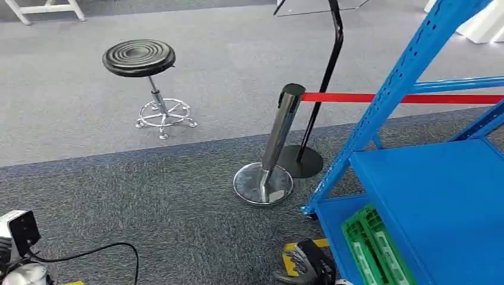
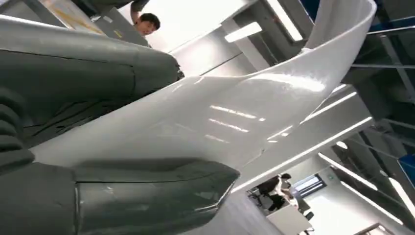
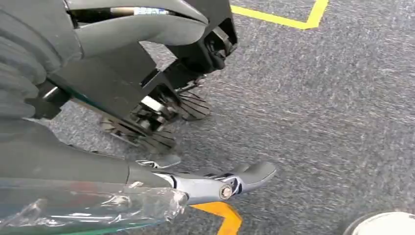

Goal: Take the parts from the cabinet and place them on the table.

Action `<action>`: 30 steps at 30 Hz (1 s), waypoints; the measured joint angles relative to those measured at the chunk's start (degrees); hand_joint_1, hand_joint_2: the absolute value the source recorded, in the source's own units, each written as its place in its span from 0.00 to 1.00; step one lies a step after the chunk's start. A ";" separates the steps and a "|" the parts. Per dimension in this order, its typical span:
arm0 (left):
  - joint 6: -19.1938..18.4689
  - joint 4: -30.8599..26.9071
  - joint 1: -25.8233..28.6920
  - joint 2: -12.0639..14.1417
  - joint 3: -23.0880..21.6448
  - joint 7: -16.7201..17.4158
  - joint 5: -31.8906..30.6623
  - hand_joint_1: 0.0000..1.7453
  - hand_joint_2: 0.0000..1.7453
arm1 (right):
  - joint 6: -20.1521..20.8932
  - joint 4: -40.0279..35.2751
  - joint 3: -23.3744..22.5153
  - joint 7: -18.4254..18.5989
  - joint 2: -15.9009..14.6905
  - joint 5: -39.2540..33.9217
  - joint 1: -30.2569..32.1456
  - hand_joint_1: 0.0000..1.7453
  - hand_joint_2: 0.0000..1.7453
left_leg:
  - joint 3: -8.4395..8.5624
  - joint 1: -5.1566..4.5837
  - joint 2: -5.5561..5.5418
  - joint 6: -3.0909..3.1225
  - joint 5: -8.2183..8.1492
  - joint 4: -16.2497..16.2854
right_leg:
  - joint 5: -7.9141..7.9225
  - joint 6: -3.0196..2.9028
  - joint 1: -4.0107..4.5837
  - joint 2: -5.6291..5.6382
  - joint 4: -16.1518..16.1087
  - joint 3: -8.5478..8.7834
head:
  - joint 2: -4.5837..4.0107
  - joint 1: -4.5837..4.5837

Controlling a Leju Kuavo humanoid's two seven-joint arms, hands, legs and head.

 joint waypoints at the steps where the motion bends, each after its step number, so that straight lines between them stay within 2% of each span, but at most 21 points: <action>1: 0.00 0.00 0.02 0.00 0.04 0.00 0.00 1.00 1.00 | 0.00 0.02 0.00 0.00 0.00 0.00 0.09 0.00 1.00 | -0.06 -0.02 -0.18 0.00 -0.01 0.01 | -1.45 0.16 0.00 0.00 4.19 -2.14 | 0.00 0.06; 2: 0.02 0.00 0.05 0.00 0.17 0.00 0.00 1.00 1.00 | -0.04 0.02 0.00 0.07 0.00 0.00 0.19 0.00 1.00 | -0.07 -0.02 -0.34 -0.01 -0.01 0.02 | -1.64 0.28 0.01 0.00 6.39 -3.41 | 0.00 0.06; 3: 0.02 0.00 0.08 0.00 0.33 0.00 0.02 1.00 1.00 | -0.11 0.02 0.00 0.11 0.00 0.00 0.23 0.00 1.00 | -0.02 0.00 -0.60 -0.08 -0.06 0.05 | -0.19 0.33 -0.01 0.00 5.39 -3.08 | 0.00 0.06; 4: 0.02 0.00 0.09 0.00 0.44 0.00 0.02 1.00 1.00 | -0.22 0.02 0.00 0.11 0.00 0.00 0.22 0.00 1.00 | 0.01 0.04 -1.03 -0.18 -0.11 0.10 | 2.10 0.29 -0.04 0.03 2.03 -1.55 | 0.00 0.04; 6: 0.02 0.00 0.06 -0.07 0.37 0.00 0.02 1.00 1.00 | -0.35 0.00 0.00 0.00 0.00 0.02 0.16 0.00 1.00 | 0.16 0.13 -1.36 -0.57 -0.30 0.24 | 7.23 0.09 -0.11 0.29 -8.68 3.79 | 0.00 0.11; 7: 0.02 -0.02 0.07 -0.07 0.39 0.00 0.00 1.00 1.00 | -0.46 0.00 0.00 -0.02 0.00 0.04 -0.01 0.00 1.00 | 0.08 -0.09 -1.70 -0.87 -0.33 0.32 | 6.19 -0.13 -0.05 0.74 -10.81 4.93 | 0.00 0.08; 8: 0.02 -0.09 0.07 -0.04 0.39 0.00 0.00 1.00 1.00 | -0.48 0.00 0.02 -0.13 0.00 0.04 -0.20 0.00 1.00 | -0.31 -0.25 -2.05 -1.17 -0.43 0.80 | 6.46 -0.63 -0.13 0.92 -11.53 5.62 | 0.00 0.04; 9: 0.00 -0.11 0.07 -0.02 0.39 0.00 -0.09 1.00 1.00 | -0.48 0.00 0.07 -0.15 0.04 0.07 -0.19 0.00 1.00 | -0.49 -0.26 -2.07 -1.09 -0.46 0.94 | 6.77 -0.58 -0.23 0.83 -11.66 5.38 | 0.00 0.00; 10: 0.00 -0.11 0.10 0.02 0.42 0.00 -0.13 1.00 1.00 | -0.48 0.00 0.07 -0.11 0.04 0.07 -0.16 0.00 1.00 | -0.53 -0.25 -2.06 -0.31 -0.16 0.90 | 6.78 -0.54 -0.13 0.85 -11.61 5.34 | 0.00 0.06; 12: 0.02 -0.11 0.07 0.04 0.44 0.00 -0.17 1.00 1.00 | -0.48 0.00 0.07 -0.07 0.04 0.02 -0.15 0.00 1.00 | -0.45 -0.19 -1.97 -0.13 -0.29 0.86 | 6.85 -0.58 -0.12 1.05 -11.69 5.37 | 0.00 0.02; 13: 0.02 -0.15 0.07 0.09 0.39 0.00 -0.22 1.00 1.00 | -0.48 0.00 0.09 -0.07 0.26 0.02 -0.20 0.00 1.00 | -0.39 -0.29 -1.98 -0.17 -0.35 0.86 | 7.04 -0.25 -0.41 1.11 -11.92 5.42 | 0.00 0.13; 14: 0.02 -0.33 0.05 0.09 0.42 0.00 -0.22 1.00 1.00 | -0.48 -0.02 0.07 -0.07 0.35 0.00 -0.28 0.00 1.00 | -0.09 -0.52 -1.95 0.38 0.09 -0.08 | 7.37 -0.26 -0.47 1.17 -12.82 5.74 | 0.00 -0.16; 15: 0.02 -0.48 0.08 0.02 0.39 0.00 -0.24 1.00 1.00 | -0.52 -0.02 0.09 -0.09 0.41 0.00 -0.21 0.00 1.00 | 0.54 -0.46 -1.80 0.42 0.70 -1.21 | 7.32 -1.14 -0.09 1.22 -12.70 5.93 | 0.00 -0.31; 16: 0.02 -0.55 0.02 0.04 0.31 0.00 -0.22 1.00 1.00 | -0.61 -0.02 0.09 -0.13 0.41 0.02 -0.32 0.00 1.00 | 0.54 -0.40 -1.78 -0.78 0.89 -1.37 | 7.45 -1.60 -0.05 1.18 -12.90 5.90 | 0.00 -0.29; 17: 0.00 -0.55 0.04 0.04 0.31 0.00 -0.24 1.00 1.00 | -0.66 -0.02 0.11 -0.09 0.41 0.02 -0.28 0.00 1.00 | 0.51 -0.23 -1.77 -1.72 0.68 -1.42 | 7.49 -1.57 -0.03 1.16 -12.85 5.78 | 0.00 -0.35; 18: 0.02 -0.55 0.05 0.02 0.33 0.00 -0.22 1.00 1.00 | -0.66 -0.02 0.13 -0.04 0.41 0.07 -0.19 0.00 1.00 | 0.51 -0.18 -1.77 -1.91 0.69 -1.42 | 7.45 -1.58 0.03 1.14 -12.80 5.82 | 0.00 -0.33; 25: 0.00 -0.55 0.05 0.02 0.33 0.00 -0.22 1.00 1.00 | -0.79 -0.04 0.22 -0.04 0.35 0.11 -0.24 0.00 1.00 | 0.41 -0.17 -1.74 -2.08 0.63 -1.24 | 7.45 -1.54 0.03 1.15 -12.83 5.89 | 0.00 -0.26; 27: 0.02 -0.55 0.04 0.04 0.33 0.00 -0.24 1.00 1.00 | -0.76 -0.04 0.35 -0.02 0.37 0.13 -0.23 0.00 1.00 | 0.15 -0.38 -1.73 -1.04 0.34 -0.58 | 7.64 -0.89 -0.28 1.19 -13.14 5.97 | 0.00 -0.37; 28: 0.02 -0.57 0.05 0.04 0.31 0.00 -0.24 1.00 1.00 | -0.79 -0.04 0.39 -0.04 0.37 0.15 -0.22 0.00 1.00 | 0.28 -0.34 -1.70 -1.17 0.62 -0.99 | 7.51 -0.96 0.02 1.17 -12.87 5.96 | 0.00 -0.31; 29: 0.02 -0.57 0.03 0.02 0.31 0.00 -0.24 1.00 1.00 | -0.90 -0.04 0.42 -0.07 0.37 0.24 -0.23 0.00 1.00 | 0.18 -0.11 -1.71 -2.50 0.62 -1.02 | 7.58 -1.83 0.08 1.19 -12.85 5.83 | 0.00 -0.22; 30: 0.00 -0.57 0.05 0.02 0.28 0.00 -0.26 1.00 1.00 | -1.07 -0.04 0.44 -0.02 0.37 0.37 -0.22 0.00 1.00 | 0.13 -0.14 -1.71 -2.27 0.71 -1.00 | 7.48 -1.66 0.08 1.16 -12.81 5.82 | 0.00 -0.24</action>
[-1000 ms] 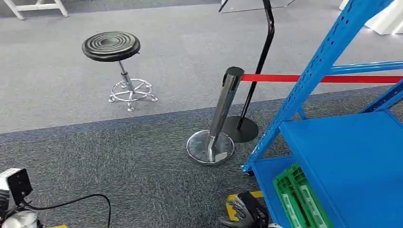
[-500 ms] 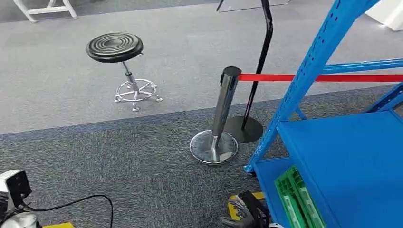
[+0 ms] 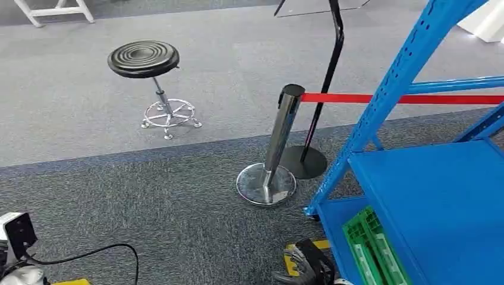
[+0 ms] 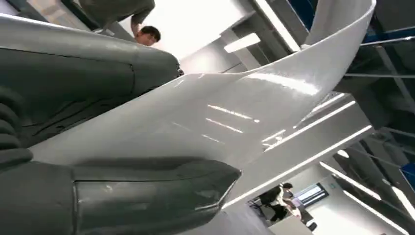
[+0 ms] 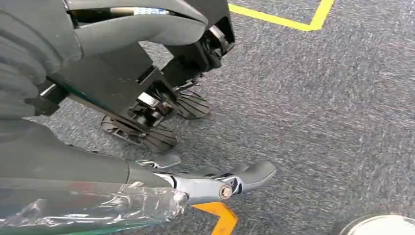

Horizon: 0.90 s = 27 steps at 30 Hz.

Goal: Take the parts from the cabinet and place them on the table.

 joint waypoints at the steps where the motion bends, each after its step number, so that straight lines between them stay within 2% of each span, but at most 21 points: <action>1: 0.02 0.00 0.00 0.00 0.02 0.00 0.00 1.00 1.00 | -0.04 0.00 0.00 0.00 0.00 0.11 0.04 0.00 1.00 | 0.00 -0.01 0.00 0.03 -0.03 0.05 | 0.03 0.02 0.00 0.00 -0.03 0.04 | 0.00 -0.04; 7: 0.00 0.00 -0.01 -0.02 0.00 0.00 0.00 1.00 1.00 | 0.22 -0.02 0.48 -0.77 0.00 0.43 0.05 0.00 1.00 | -0.12 -0.08 0.00 0.30 -0.21 0.37 | 0.04 0.11 -0.05 0.00 -0.06 0.06 | 0.00 -0.02; 11: 0.00 0.00 0.00 -0.02 0.00 0.00 0.04 1.00 1.00 | -1.77 -0.04 1.18 -1.36 0.00 1.86 0.09 0.00 1.00 | -0.15 -0.08 0.00 0.32 -0.23 0.44 | 0.04 0.15 -0.05 -0.01 -0.06 0.05 | 0.00 -0.04; 16: 0.00 0.00 0.11 -0.02 0.28 0.00 0.33 1.00 1.00 | -4.13 -0.35 2.16 -5.60 0.11 2.40 0.21 0.00 1.00 | -0.15 -0.06 0.00 0.32 -0.23 0.44 | 0.04 0.15 -0.04 -0.01 -0.04 0.05 | 0.00 -0.02; 19: 0.02 0.00 0.18 -0.02 0.28 0.00 0.72 1.00 1.00 | -3.09 -0.44 2.43 -6.75 0.37 2.23 0.10 0.00 1.00 | -0.15 -0.03 0.00 0.32 -0.23 0.44 | 0.03 0.15 -0.02 -0.01 -0.03 0.04 | 0.00 -0.04; 27: 0.00 0.00 0.17 -0.02 0.24 0.00 0.20 1.00 1.00 | -0.74 -0.44 2.69 -6.75 0.53 1.97 -0.05 0.00 1.00 | -0.15 0.02 0.00 0.31 -0.23 0.44 | 0.02 0.16 0.01 -0.01 -0.03 0.03 | 0.00 -0.04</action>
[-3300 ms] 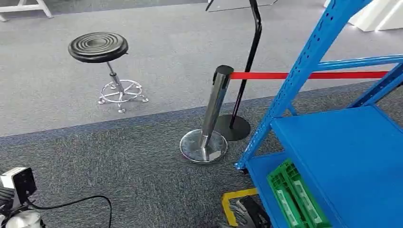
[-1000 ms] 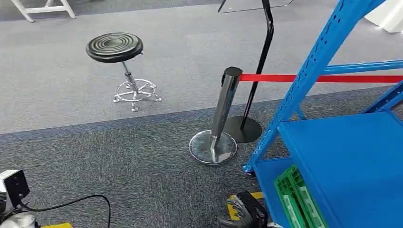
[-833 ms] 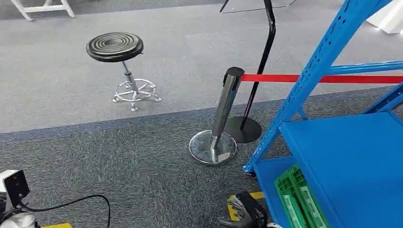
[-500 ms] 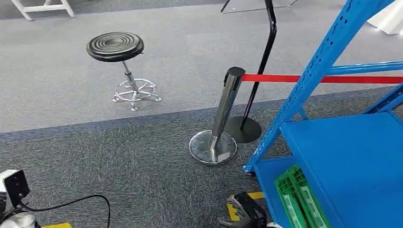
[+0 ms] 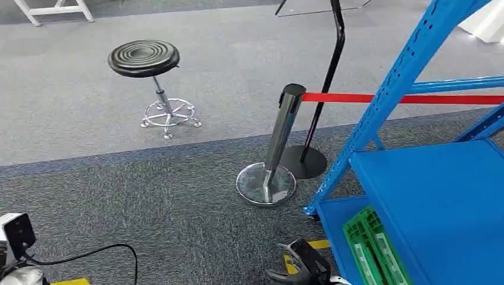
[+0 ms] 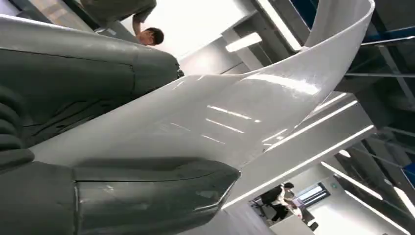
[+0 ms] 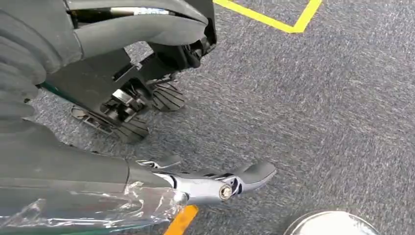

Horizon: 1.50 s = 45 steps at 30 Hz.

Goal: Take the parts from the cabinet and place them on the table.

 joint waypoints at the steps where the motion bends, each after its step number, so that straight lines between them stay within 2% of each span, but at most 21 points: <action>1: 0.00 0.00 0.00 0.00 0.00 0.00 0.00 1.00 1.00 | 0.04 0.00 0.09 0.02 0.02 0.04 0.00 0.00 1.00 | 0.00 0.00 0.00 0.00 0.00 0.00 | 0.00 0.00 0.00 0.00 0.00 0.00 | 0.00 0.02; 9: 0.00 0.00 -0.01 0.00 -0.02 0.00 -0.17 1.00 1.00 | -0.18 0.00 0.31 0.13 0.02 0.28 0.04 0.00 1.00 | -0.01 -0.01 0.00 0.00 0.00 0.01 | 0.00 0.01 -0.01 0.00 -0.01 0.00 | 0.00 0.02; 16: 0.00 -0.02 -0.03 0.02 -0.04 0.00 -0.33 1.00 1.00 | -0.46 0.00 0.68 0.17 0.26 0.37 0.10 0.00 1.00 | -0.17 -0.30 0.01 1.08 -0.29 0.47 | 0.15 1.04 -0.27 0.01 -0.43 0.18 | 0.00 -0.05; 17: 0.00 -0.04 -0.03 0.02 -0.09 0.00 -0.33 1.00 1.00 | -0.48 0.00 0.68 0.17 0.30 0.37 0.08 0.00 1.00 | 0.33 0.26 0.11 1.46 0.27 -0.58 | -0.07 1.36 0.01 0.05 -0.36 0.24 | 0.00 0.00; 19: 0.00 -0.07 -0.05 -0.04 -0.20 0.00 -0.35 1.00 1.00 | -0.55 0.00 0.70 0.15 0.33 0.39 -0.01 0.00 1.00 | 0.60 0.45 0.36 1.79 0.44 -0.94 | -3.17 1.40 0.01 -0.75 3.91 -1.97 | 0.00 0.44; 21: 0.00 -0.04 0.00 -0.04 -0.11 0.00 -0.33 1.00 1.00 | -0.59 0.00 0.70 0.17 0.33 0.39 0.10 0.00 1.00 | 0.50 0.37 0.50 1.87 0.36 -0.89 | -7.63 1.60 -0.09 -1.16 13.97 -6.87 | 0.00 0.46; 22: 0.00 -0.04 0.00 -0.04 -0.11 0.00 -0.33 1.00 1.00 | -0.61 0.00 0.70 0.17 0.33 0.39 0.21 0.00 1.00 | 0.43 0.35 0.53 1.86 0.34 -0.85 | -8.70 1.70 -0.07 -1.15 17.57 -8.73 | 0.00 0.59; 23: 0.00 -0.02 0.02 -0.04 -0.09 0.00 -0.33 1.00 1.00 | -0.61 0.00 0.70 0.20 0.33 0.39 0.32 0.00 1.00 | 0.45 0.35 0.53 1.78 0.29 -0.83 | -8.27 1.76 -0.08 -1.16 18.45 -9.36 | 0.00 0.57; 24: 0.00 -0.02 0.01 -0.04 -0.07 0.00 -0.33 1.00 1.00 | -0.63 0.00 0.70 0.20 0.33 0.39 0.33 0.00 1.00 | 0.49 0.36 0.52 1.67 0.22 -0.79 | -6.47 1.75 -0.10 -1.17 16.43 -8.44 | 0.00 0.57; 26: 0.00 -0.02 0.00 -0.04 -0.07 0.00 -0.33 1.00 1.00 | -0.63 0.00 0.70 0.20 0.33 0.39 0.16 0.00 1.00 | 0.54 0.42 0.41 1.22 -0.08 -0.42 | -1.24 1.55 -0.14 -1.09 6.38 -3.53 | 0.00 0.59; 27: 0.00 -0.02 0.00 -0.04 -0.09 0.00 -0.33 1.00 1.00 | -0.63 0.00 0.70 0.20 0.33 0.39 0.10 0.00 1.00 | 0.50 0.43 0.38 0.86 -0.34 -0.07 | 0.09 1.43 -0.19 -0.76 1.43 -1.02 | 0.00 0.59; 28: 0.00 -0.04 0.00 -0.04 -0.09 0.00 -0.33 1.00 1.00 | -0.63 0.00 0.70 0.20 0.33 0.39 0.01 0.00 1.00 | 0.17 0.02 0.33 0.45 -0.64 0.36 | -0.83 1.10 0.03 -0.48 0.72 0.06 | 0.00 0.59; 32: 0.00 -0.04 0.00 0.07 -0.04 0.00 -0.35 1.00 1.00 | -0.46 0.00 0.70 0.15 0.41 0.33 0.32 0.00 1.00 | 0.10 0.26 0.06 -0.46 -0.78 0.56 | -0.44 -0.30 -0.16 -0.81 0.81 -0.25 | 0.00 0.54; 33: 0.02 -0.04 0.03 0.09 -0.07 0.00 -0.35 1.00 1.00 | -0.44 0.00 0.70 0.17 0.50 0.28 0.23 0.00 1.00 | -0.04 0.28 0.88 -0.74 -1.55 1.26 | -0.41 -0.61 -0.25 -1.01 0.72 -0.10 | 0.00 0.46; 36: 0.04 -0.04 0.01 0.09 -0.13 0.00 -0.35 1.00 1.00 | -0.35 0.00 0.70 0.20 0.50 0.26 0.37 0.00 1.00 | -5.43 0.61 3.04 -1.61 -7.69 12.69 | -0.65 -1.30 -0.15 -1.72 0.74 0.03 | 0.00 -0.20; 37: 0.04 -0.04 0.02 0.09 -0.13 0.00 -0.33 1.00 1.00 | -0.39 0.00 0.70 0.20 0.48 0.24 0.52 0.00 1.00 | -7.61 0.71 3.22 -1.74 -9.15 16.97 | -0.71 -1.39 -0.10 -1.98 0.75 0.01 | 0.00 -0.20; 38: 0.04 -0.04 0.05 0.09 -0.04 0.00 -0.33 1.00 1.00 | -0.39 0.00 0.70 0.20 0.46 0.24 0.65 0.00 1.00 | -8.62 0.81 3.26 -1.84 -9.10 18.74 | -0.76 -1.39 -0.07 -2.17 0.76 0.05 | 0.00 -0.22; 40: 0.02 -0.04 0.05 0.09 -0.07 0.00 -0.35 1.00 1.00 | -0.39 0.00 0.70 0.20 0.46 0.26 0.70 0.00 1.00 | -6.58 0.85 3.28 -1.65 -5.17 14.35 | -0.87 -1.28 -0.06 -2.37 0.76 0.28 | 0.00 -0.20; 42: 0.02 -0.04 0.04 0.09 -0.09 0.00 -0.44 1.00 1.00 | -0.48 0.00 0.70 0.20 0.48 0.26 0.67 0.00 1.00 | -1.63 0.82 3.70 -1.10 -0.11 4.48 | -1.11 -0.99 -0.06 -2.41 0.76 0.70 | 0.00 -0.22; 43: 0.02 -0.02 0.04 0.09 -0.11 0.00 -0.50 1.00 1.00 | -0.57 0.00 0.70 0.17 0.46 0.26 0.66 0.00 1.00 | -0.38 0.54 4.15 -0.94 -0.56 2.22 | -1.28 -0.73 0.28 -2.42 0.84 0.69 | 0.00 -0.18; 45: 0.00 0.00 0.04 0.07 -0.22 0.00 -0.52 1.00 1.00 | -0.66 0.00 0.70 0.17 0.46 0.28 0.70 0.00 1.00 | -0.45 0.45 4.04 -0.63 -1.04 1.35 | -1.28 -0.19 0.45 -2.50 1.06 0.18 | 0.00 0.00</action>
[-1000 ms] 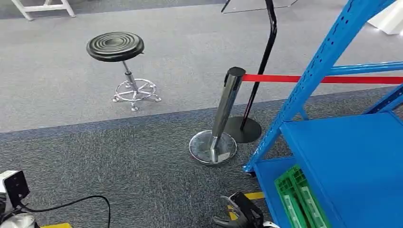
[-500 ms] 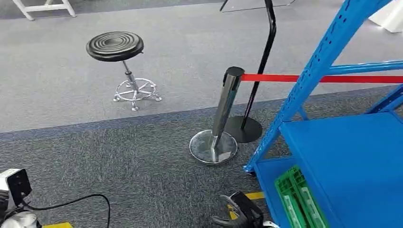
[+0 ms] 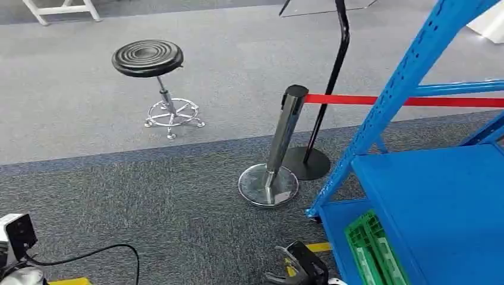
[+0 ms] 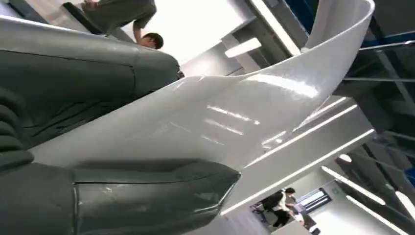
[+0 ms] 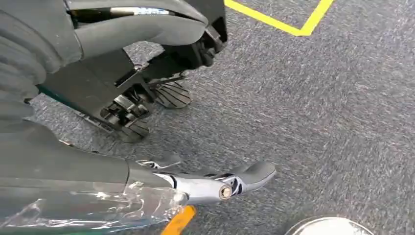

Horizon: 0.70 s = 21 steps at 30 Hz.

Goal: Take the parts from the cabinet and place them on the table.

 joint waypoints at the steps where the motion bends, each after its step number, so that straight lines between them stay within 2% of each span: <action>1: 0.02 0.00 0.02 0.00 0.09 0.00 0.00 1.00 1.00 | -0.20 0.00 0.02 -0.02 0.02 0.13 0.08 0.00 1.00 | -0.11 -0.13 -0.18 0.23 -0.09 0.07 | 0.03 0.31 -0.11 -0.29 -0.17 0.08 | 0.00 -0.20; 2: 0.02 0.00 0.01 0.00 0.09 0.00 -0.02 1.00 1.00 | -0.41 0.00 0.04 -0.09 0.02 0.15 0.09 0.00 1.00 | -0.10 -0.09 -0.39 0.63 0.08 -0.14 | -0.06 0.68 -0.09 -0.49 -0.25 0.24 | 0.00 -0.09; 3: 0.02 -0.02 0.01 -0.07 0.02 0.00 -0.09 1.00 1.00 | -0.57 0.00 0.11 -0.09 0.00 0.20 0.07 0.00 1.00 | 0.18 0.29 -0.48 1.05 0.34 -0.52 | -0.65 1.09 -0.31 -0.29 0.19 -0.42 | 0.00 -0.18; 4: 0.02 -0.04 -0.01 -0.11 0.00 0.00 -0.09 1.00 1.00 | -0.61 0.00 0.17 -0.15 0.00 0.20 0.00 0.00 1.00 | 0.22 0.24 -0.63 1.29 0.29 -0.51 | -2.08 1.32 -0.29 0.15 2.23 -1.13 | 0.00 0.21; 5: 0.00 -0.02 0.00 -0.11 -0.02 0.00 -0.20 1.00 1.00 | -0.74 0.00 0.20 -0.17 0.00 0.24 -0.05 0.00 1.00 | 0.18 0.18 -0.72 1.70 0.26 -0.51 | -4.27 1.41 -0.32 0.42 6.42 -3.13 | 0.00 0.37; 6: 0.02 -0.02 0.01 -0.11 -0.02 0.00 -0.37 1.00 1.00 | -0.94 0.00 0.26 -0.17 0.00 0.31 0.03 0.00 1.00 | 0.15 0.08 -0.92 1.81 0.23 -0.50 | -6.57 1.51 -0.33 0.54 11.63 -5.68 | 0.00 0.33; 7: 0.02 -0.02 0.02 -0.11 0.00 0.00 -0.61 1.00 1.00 | -1.07 0.00 0.33 -0.17 0.00 0.33 0.17 0.00 1.00 | 0.13 -0.01 -1.12 1.90 0.20 -0.48 | -8.17 1.61 -0.32 0.57 16.02 -7.90 | 0.00 0.39; 8: 0.02 0.00 0.02 -0.11 0.00 0.00 -0.66 1.00 1.00 | -1.20 0.00 0.37 -0.17 0.00 0.35 0.30 0.00 1.00 | 0.16 -0.12 -1.40 1.92 0.19 -0.47 | -8.52 1.61 -0.32 0.58 18.48 -9.28 | 0.00 0.37; 9: 0.02 0.00 0.02 -0.11 0.02 0.00 -0.66 1.00 1.00 | -1.25 0.00 0.39 -0.17 0.00 0.42 0.37 0.00 1.00 | 0.22 -0.18 -1.74 1.92 0.19 -0.46 | -7.38 1.53 -0.32 0.59 18.04 -9.32 | 0.00 0.37; 10: 0.02 0.00 0.01 -0.11 0.00 0.00 -0.66 1.00 1.00 | -1.42 0.00 0.44 -0.17 0.00 0.59 0.34 0.00 1.00 | 0.26 -0.24 -2.20 1.92 0.18 -0.44 | -5.06 1.36 -0.32 0.65 15.01 -8.09 | 0.00 0.37; 11: 0.02 0.00 0.00 -0.11 -0.02 0.00 -0.66 1.00 1.00 | -1.64 0.00 0.46 -0.17 0.00 0.83 0.26 0.00 1.00 | 0.37 -0.30 -2.68 1.91 0.17 -0.44 | -2.19 1.06 -0.30 0.85 10.02 -5.76 | 0.00 0.39; 12: 0.02 0.00 -0.02 -0.13 -0.09 0.00 -0.66 1.00 1.00 | -1.99 0.00 0.52 -0.22 0.00 1.16 0.18 0.00 1.00 | 0.49 -0.36 -3.14 1.84 0.13 -0.44 | 0.38 0.71 -0.29 1.64 4.44 -3.07 | 0.00 0.37; 13: 0.02 0.00 -0.02 -0.15 -0.15 0.00 -0.66 1.00 1.00 | -2.10 0.00 0.59 -0.24 -0.04 1.22 0.12 0.00 1.00 | 0.39 -0.30 -3.41 1.74 0.09 -0.42 | 0.59 0.19 -0.31 3.65 1.30 -1.63 | 0.00 0.35; 14: 0.02 0.00 -0.06 -0.15 -0.24 0.00 -0.66 1.00 1.00 | -2.27 0.00 0.72 -0.28 -0.07 1.29 0.08 0.00 1.00 | 0.08 -0.62 -3.82 1.48 0.01 -0.06 | 0.29 0.03 -0.52 3.82 -0.04 -0.34 | 0.00 0.28; 15: 0.02 0.00 -0.06 -0.13 -0.37 0.00 -0.70 1.00 1.00 | -2.42 0.00 0.92 -0.33 -0.07 1.48 0.09 0.00 1.00 | -0.23 -0.34 -4.12 1.10 0.25 -0.10 | 0.21 0.12 -0.28 3.54 0.18 -0.61 | 0.00 0.31; 17: 0.02 0.00 -0.06 -0.11 -0.39 0.00 -0.74 1.00 1.00 | -2.58 0.00 1.01 -0.42 -0.09 1.73 0.27 0.00 1.00 | -0.33 0.02 -4.71 0.40 0.35 -0.22 | 0.22 -0.13 0.00 3.06 0.10 -0.54 | 0.00 0.35; 18: 0.02 0.02 -0.05 0.02 -0.42 0.00 -0.77 1.00 1.00 | -2.67 0.00 1.14 -0.46 0.02 1.97 0.17 0.00 1.00 | -0.33 -0.05 -4.54 0.10 -0.07 0.06 | 0.54 -0.56 -0.54 2.48 -0.51 -0.14 | 0.00 0.42; 19: 0.04 0.04 -0.06 0.00 -0.37 0.00 -0.79 1.00 1.00 | -2.90 0.00 1.42 -0.59 0.00 2.19 0.02 0.00 1.00 | -0.67 -0.12 -2.83 -0.33 -0.95 1.13 | 0.61 -0.72 -0.55 2.20 -0.66 0.06 | 0.00 0.01; 20: 0.07 0.04 -0.10 0.00 -0.52 0.00 -0.79 1.00 1.00 | -3.06 0.00 1.64 -0.66 0.00 2.25 -0.08 0.00 1.00 | -1.98 0.06 -1.78 -0.75 -2.78 4.02 | 0.48 -1.11 -0.55 1.80 -0.67 0.19 | 0.00 -0.48; 21: 0.04 0.04 -0.11 0.02 -0.59 0.00 -0.81 1.00 1.00 | -3.13 0.00 1.81 -0.68 0.00 2.32 -0.09 0.00 1.00 | -4.17 0.32 -1.24 -1.14 -4.98 8.47 | 0.40 -1.20 -0.53 1.30 -0.63 0.26 | 0.00 -0.44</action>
